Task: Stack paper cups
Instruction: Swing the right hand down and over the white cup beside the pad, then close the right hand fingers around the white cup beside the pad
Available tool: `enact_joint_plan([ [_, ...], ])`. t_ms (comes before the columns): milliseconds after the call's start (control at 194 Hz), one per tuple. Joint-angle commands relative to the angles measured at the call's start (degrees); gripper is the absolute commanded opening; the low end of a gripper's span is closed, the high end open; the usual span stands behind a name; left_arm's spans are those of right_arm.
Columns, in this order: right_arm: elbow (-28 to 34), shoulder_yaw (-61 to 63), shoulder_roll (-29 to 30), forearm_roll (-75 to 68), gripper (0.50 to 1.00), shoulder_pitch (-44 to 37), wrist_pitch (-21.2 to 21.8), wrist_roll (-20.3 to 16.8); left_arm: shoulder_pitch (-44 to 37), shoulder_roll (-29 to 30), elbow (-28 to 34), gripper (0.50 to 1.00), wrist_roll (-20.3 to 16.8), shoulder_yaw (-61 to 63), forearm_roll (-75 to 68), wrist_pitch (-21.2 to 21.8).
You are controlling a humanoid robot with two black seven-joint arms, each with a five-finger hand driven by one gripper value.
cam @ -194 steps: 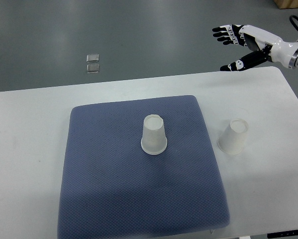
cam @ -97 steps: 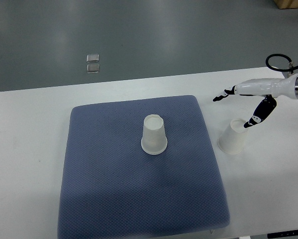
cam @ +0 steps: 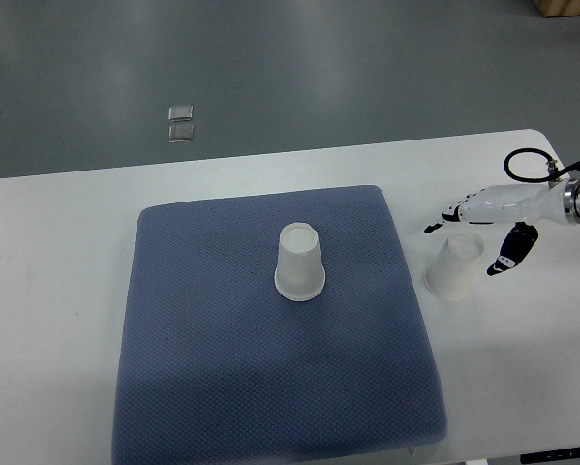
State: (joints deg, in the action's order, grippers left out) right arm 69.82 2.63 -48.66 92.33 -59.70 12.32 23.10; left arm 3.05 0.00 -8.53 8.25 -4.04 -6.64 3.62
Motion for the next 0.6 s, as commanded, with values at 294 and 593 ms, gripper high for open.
enact_joint_plan([
  [294, -2.67, -0.17, 3.57, 0.30, 0.909, 2.48, -2.03, -0.34, 0.03, 0.00, 0.00, 1.000, 0.01, 0.00, 0.05, -0.01],
  [593, -6.01, -0.09, 5.33, 1.27, 0.901, 2.92, -3.09, -0.34, 0.03, 0.00, 0.00, 1.000, 0.01, 0.00, -0.04, -0.01],
])
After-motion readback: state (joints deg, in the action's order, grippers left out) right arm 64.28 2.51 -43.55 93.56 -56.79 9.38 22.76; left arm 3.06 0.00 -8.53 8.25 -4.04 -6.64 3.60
